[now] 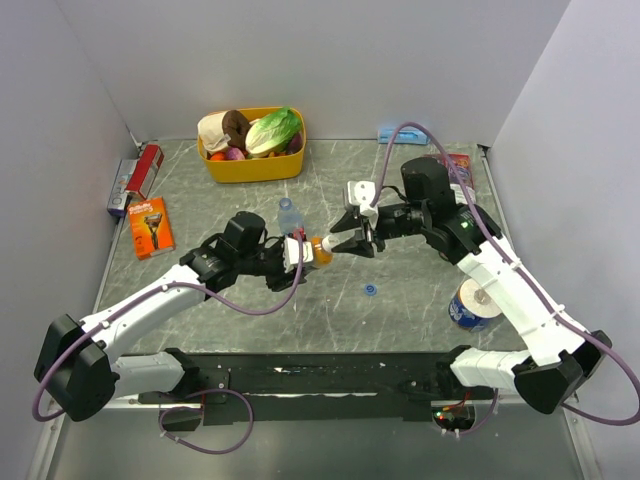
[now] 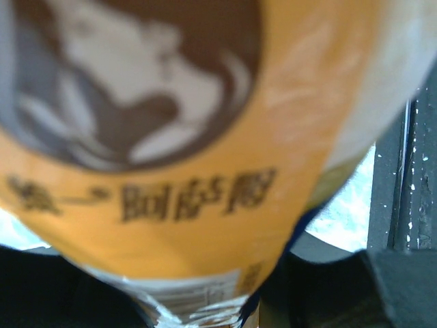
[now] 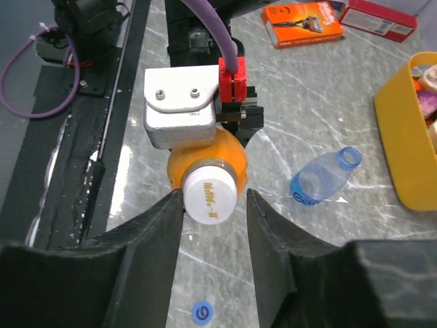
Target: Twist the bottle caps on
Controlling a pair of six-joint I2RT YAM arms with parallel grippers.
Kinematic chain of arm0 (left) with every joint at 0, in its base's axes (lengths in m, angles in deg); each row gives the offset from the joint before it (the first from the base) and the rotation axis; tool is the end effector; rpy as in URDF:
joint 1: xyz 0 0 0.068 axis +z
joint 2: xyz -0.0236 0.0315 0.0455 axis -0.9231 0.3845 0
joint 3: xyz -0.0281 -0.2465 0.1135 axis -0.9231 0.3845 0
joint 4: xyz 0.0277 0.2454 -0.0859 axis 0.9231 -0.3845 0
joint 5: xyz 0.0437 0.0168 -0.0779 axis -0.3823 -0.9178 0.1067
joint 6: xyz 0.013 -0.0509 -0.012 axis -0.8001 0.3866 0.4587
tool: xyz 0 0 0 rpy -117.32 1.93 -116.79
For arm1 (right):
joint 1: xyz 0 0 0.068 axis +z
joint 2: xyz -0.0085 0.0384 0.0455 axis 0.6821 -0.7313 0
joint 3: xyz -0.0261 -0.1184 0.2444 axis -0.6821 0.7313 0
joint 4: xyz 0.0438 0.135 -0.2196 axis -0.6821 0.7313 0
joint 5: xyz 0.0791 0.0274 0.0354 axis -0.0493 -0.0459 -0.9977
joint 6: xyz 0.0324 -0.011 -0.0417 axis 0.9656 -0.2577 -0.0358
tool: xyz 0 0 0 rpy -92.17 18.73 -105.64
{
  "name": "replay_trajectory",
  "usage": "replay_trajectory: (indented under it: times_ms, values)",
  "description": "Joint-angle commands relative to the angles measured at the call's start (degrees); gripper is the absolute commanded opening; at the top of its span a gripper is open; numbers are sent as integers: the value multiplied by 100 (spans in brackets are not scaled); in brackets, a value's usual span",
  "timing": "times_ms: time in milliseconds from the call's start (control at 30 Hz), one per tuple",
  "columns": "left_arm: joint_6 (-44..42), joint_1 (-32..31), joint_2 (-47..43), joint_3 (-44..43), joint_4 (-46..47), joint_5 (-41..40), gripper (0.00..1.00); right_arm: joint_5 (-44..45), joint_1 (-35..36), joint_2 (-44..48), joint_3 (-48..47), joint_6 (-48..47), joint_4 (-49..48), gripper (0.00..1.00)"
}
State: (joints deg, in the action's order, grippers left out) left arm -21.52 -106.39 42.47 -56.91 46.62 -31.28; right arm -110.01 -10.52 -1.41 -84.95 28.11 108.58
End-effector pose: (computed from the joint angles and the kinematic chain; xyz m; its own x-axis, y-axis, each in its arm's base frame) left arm 0.1884 -0.1764 0.2741 0.0574 0.5134 -0.8562 0.9744 0.1579 0.1600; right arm 0.1892 0.1538 0.4126 0.2722 -0.2933 -0.9164 -0.9618 -0.0537 -0.2685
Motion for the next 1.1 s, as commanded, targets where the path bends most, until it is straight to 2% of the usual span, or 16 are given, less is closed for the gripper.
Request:
replay_trajectory:
  times_ms: [0, 133, 167, 267, 300, 400, 500, 733, 767, 867, 900, 1000, 1067]
  values:
    - [-26, -20, -185, -253, 238, 286, 1, -79, 38, -68, -155, 199, -141, 43]
    - [114, -19, -167, -236, 397, 242, 1, -167, 47, -95, -102, 586, -387, 32]
    - [149, -20, -167, -236, 432, 233, 1, -150, 29, -112, -85, 717, -448, 24]
    - [518, -55, -185, -157, 827, -222, 1, 392, 38, -121, 12, 1752, -1071, 6]
    - [745, -72, -202, -96, 958, -555, 1, 526, 3, -130, 47, 2495, -1238, 1]
    - [1097, -265, -211, 1, 1380, -1136, 1, 956, 3, -165, 30, 3457, -1556, 0]
    - [1405, -336, -185, 19, 1696, -1533, 1, 1369, 21, -262, 21, 3977, -1556, 0]
    - [1820, -345, -106, -42, 1821, -1270, 3, 1530, 29, -350, 4, 4120, -1583, 0]
    - [1811, -345, -106, -34, 1803, -1139, 8, 1529, 21, -350, -14, 4041, -1557, 0]
    - [1776, -336, -123, 37, 1724, -1085, 56, 1547, 12, -315, -84, 3682, -1434, 0]
    - [1750, -336, -158, 106, 1707, -1103, 96, 1512, 12, -315, -163, 3541, -1233, 0]
    - [1495, -336, -176, 203, 1601, -1138, 96, 1529, -41, -218, -330, 2786, -611, 0]
    - [1215, -345, -194, 256, 1180, -1095, 96, 1582, -93, -166, -444, 2373, -266, 0]
